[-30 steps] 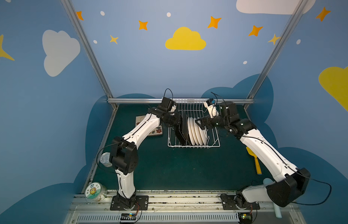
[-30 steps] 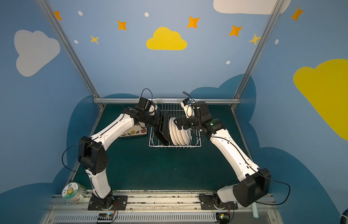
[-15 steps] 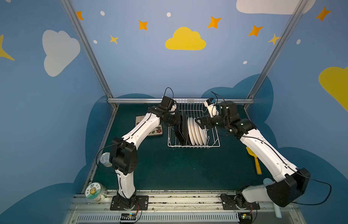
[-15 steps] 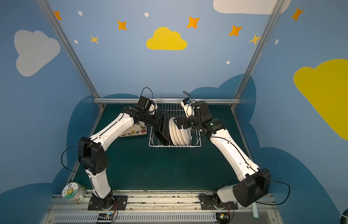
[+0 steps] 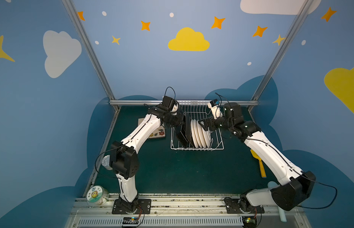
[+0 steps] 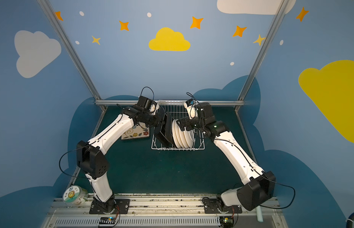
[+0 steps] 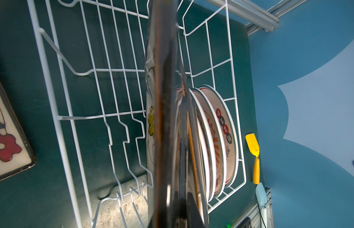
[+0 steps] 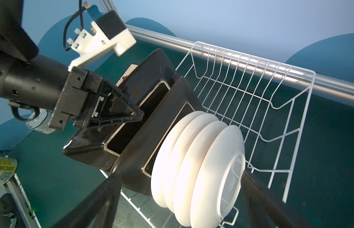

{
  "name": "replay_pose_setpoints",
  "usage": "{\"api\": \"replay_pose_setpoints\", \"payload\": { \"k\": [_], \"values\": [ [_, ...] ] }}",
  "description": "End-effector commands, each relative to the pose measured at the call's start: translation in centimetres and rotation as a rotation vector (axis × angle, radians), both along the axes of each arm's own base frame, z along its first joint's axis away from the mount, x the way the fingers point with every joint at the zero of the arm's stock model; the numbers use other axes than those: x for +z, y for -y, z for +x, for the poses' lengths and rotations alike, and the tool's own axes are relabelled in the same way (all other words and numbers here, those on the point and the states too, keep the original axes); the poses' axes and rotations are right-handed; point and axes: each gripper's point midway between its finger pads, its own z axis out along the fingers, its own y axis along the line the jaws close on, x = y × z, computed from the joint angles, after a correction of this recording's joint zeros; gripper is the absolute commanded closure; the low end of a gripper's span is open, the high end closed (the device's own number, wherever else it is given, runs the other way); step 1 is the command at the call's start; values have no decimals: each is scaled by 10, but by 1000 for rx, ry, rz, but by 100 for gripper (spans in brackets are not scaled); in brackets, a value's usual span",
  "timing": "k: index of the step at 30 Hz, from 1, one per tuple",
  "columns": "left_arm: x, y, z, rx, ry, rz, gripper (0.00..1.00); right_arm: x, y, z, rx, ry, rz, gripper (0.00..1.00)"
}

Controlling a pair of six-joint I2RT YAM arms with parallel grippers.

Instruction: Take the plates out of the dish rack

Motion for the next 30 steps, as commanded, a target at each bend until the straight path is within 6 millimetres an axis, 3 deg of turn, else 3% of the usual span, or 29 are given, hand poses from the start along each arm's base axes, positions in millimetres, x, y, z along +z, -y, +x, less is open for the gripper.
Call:
{"api": "replay_pose_setpoints", "payload": {
  "k": [1, 23, 30],
  "values": [
    [83, -12, 7, 13, 223, -82, 97, 6, -2, -1, 2, 14, 18, 6],
    [113, -46, 1, 78, 294, -53, 97, 5, -4, -2, 3, 7, 45, 6],
    [135, -55, 4, 89, 366, -41, 97, 9, -5, -2, 5, 9, 60, 6]
  ]
}}
